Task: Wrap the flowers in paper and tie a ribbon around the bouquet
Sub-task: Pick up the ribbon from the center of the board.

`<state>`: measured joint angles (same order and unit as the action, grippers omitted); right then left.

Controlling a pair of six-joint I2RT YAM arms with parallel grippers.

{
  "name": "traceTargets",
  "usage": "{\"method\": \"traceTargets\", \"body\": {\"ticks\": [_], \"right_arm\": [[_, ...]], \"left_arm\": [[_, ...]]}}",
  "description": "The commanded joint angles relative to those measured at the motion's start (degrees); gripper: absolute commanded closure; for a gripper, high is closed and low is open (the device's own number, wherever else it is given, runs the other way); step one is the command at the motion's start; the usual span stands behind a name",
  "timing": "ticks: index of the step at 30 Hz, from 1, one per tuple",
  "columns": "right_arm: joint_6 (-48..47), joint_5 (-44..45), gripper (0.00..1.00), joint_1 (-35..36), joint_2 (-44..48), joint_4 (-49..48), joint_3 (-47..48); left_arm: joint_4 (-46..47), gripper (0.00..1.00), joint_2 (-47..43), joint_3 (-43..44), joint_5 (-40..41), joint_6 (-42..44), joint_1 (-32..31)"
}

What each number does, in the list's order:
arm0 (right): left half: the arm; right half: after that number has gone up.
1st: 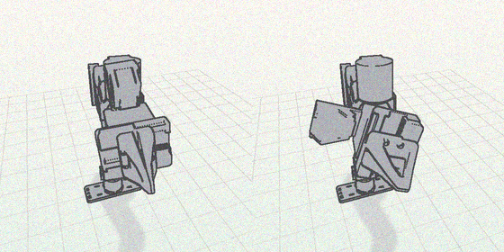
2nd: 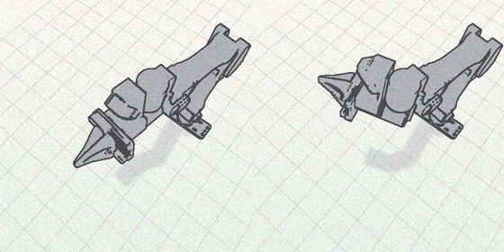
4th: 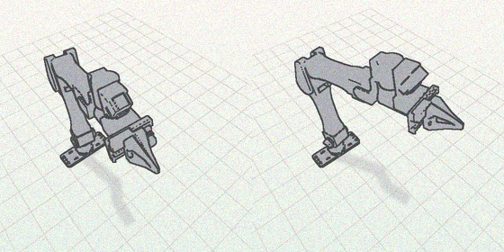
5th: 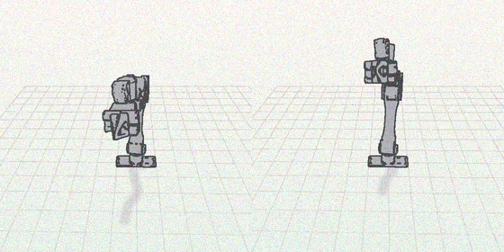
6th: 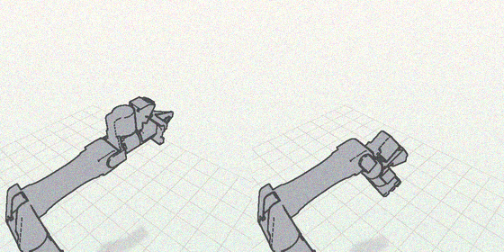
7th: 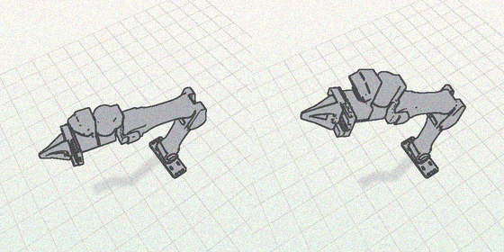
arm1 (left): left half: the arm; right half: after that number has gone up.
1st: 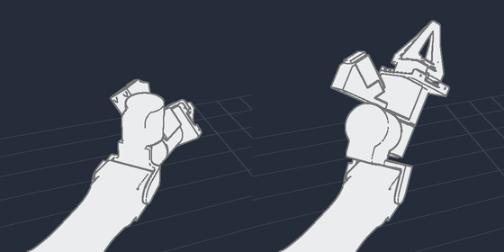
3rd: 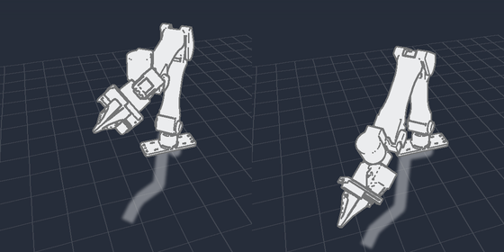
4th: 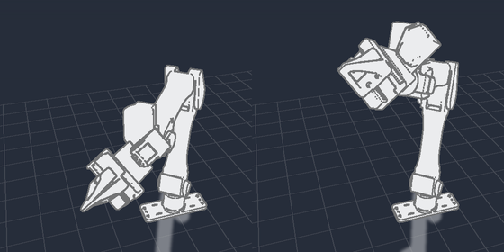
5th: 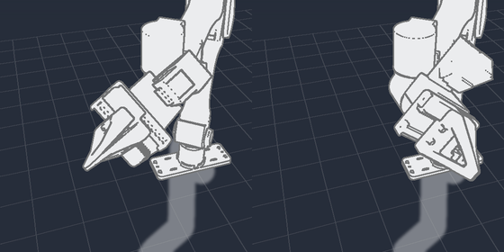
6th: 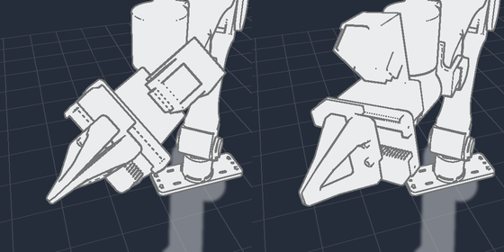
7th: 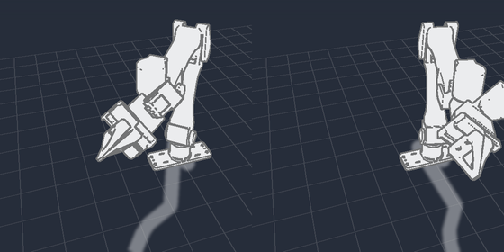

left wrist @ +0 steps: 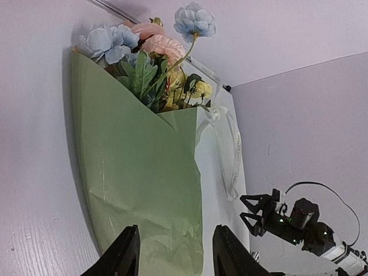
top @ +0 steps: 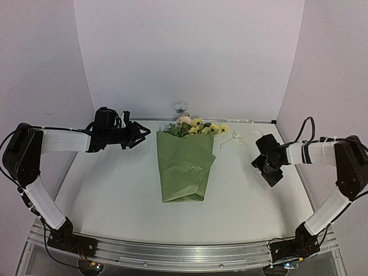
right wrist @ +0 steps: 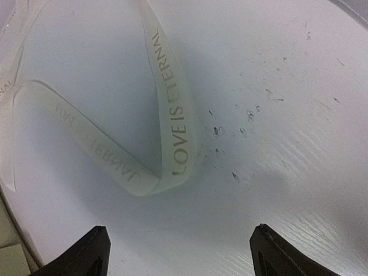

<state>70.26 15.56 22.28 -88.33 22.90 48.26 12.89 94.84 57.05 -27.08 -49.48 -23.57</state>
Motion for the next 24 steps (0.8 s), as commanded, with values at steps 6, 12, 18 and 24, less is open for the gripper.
{"method": "traceTargets", "body": {"ticks": [6,12,18,24], "right_arm": [[-2.5,-5.2,0.31,-4.1,-8.7,-5.7,4.9],[-5.1,-2.9,0.62,-4.5,-7.8,-5.7,4.9],[-5.8,-1.7,0.44,-4.8,-6.5,-4.5,4.1],[-5.8,-3.2,0.34,-6.5,-9.3,-4.4,5.5]], "left_arm": [[0.2,0.55,-4.2,-2.0,-1.3,0.4,-0.1],[1.7,0.55,-3.9,-3.3,-2.5,-1.3,-0.1],[2.5,0.55,-4.1,-4.1,-3.0,-2.3,-0.1],[2.6,0.55,-4.8,-4.4,-3.0,-2.6,-0.1]]}}
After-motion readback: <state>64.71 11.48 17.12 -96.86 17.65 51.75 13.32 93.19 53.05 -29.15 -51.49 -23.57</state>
